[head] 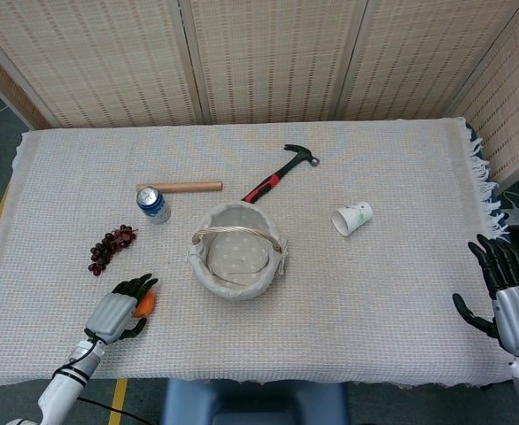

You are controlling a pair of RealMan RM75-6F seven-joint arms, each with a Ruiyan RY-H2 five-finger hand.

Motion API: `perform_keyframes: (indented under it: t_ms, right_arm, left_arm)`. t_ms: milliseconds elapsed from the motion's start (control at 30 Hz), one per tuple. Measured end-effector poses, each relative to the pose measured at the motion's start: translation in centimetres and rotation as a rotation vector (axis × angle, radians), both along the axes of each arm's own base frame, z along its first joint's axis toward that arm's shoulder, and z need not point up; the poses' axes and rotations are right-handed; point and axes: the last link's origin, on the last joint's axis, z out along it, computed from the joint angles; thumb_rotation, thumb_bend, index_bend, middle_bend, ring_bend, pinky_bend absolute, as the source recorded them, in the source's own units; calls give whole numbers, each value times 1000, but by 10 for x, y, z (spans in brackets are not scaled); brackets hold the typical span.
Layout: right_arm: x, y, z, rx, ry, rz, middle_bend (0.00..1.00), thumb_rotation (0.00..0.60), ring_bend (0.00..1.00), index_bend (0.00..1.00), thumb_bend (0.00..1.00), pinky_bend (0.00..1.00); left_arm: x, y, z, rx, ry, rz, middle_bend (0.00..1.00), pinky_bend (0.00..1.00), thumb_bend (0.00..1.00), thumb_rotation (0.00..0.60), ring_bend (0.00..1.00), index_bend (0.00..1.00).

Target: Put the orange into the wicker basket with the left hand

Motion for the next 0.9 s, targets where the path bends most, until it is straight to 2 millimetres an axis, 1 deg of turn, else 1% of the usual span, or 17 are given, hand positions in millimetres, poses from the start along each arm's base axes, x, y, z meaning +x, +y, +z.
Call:
perform_keyframes:
  t_ms: [33, 100, 233, 400, 500, 633, 733, 833, 900]
  right_arm:
    - [0, 0, 0, 0, 0, 0, 0, 600, 0, 8, 223, 37]
    - [0, 0, 0, 0, 1, -1, 0, 600, 0, 8, 223, 37]
    - [0, 0, -1, 4, 4, -3, 0, 600, 0, 8, 223, 37]
    - [0, -1, -2, 9, 7, -7, 0, 600, 0, 10, 223, 37]
    - [0, -1, -3, 13, 8, -7, 0, 600, 0, 10, 223, 37]
    - [0, 0, -3, 17, 9, -7, 0, 600, 0, 11, 223, 37]
    - [0, 0, -4, 19, 10, -6, 0, 600, 0, 11, 223, 37]
    - [0, 1, -4, 23, 10, -8, 0, 600, 0, 11, 223, 37]
    - [0, 1, -4, 24, 9, -7, 0, 600, 0, 11, 223, 37]
  left_arm:
    - [-1, 1, -1, 12, 1, 1, 191, 441, 448, 600, 369, 144]
    - [-3, 2, -4, 30, 3, 5, 256, 512, 463, 600, 435, 210]
    - [-6, 3, -6, 62, 7, 15, 349, 621, 485, 600, 533, 310]
    - [-3, 7, 2, 134, -1, -2, 427, 675, 494, 600, 608, 399]
    - [3, 13, 16, 223, -1, -28, 456, 694, 494, 600, 635, 442]
    - [18, 21, 44, 354, -26, -74, 469, 700, 493, 600, 644, 456]
    - [34, 23, 58, 381, -68, -109, 470, 700, 493, 600, 644, 457]
    - [54, 27, 69, 402, -109, -155, 470, 700, 493, 600, 644, 457]
    - [66, 29, 72, 402, -136, -173, 470, 700, 493, 600, 644, 457]
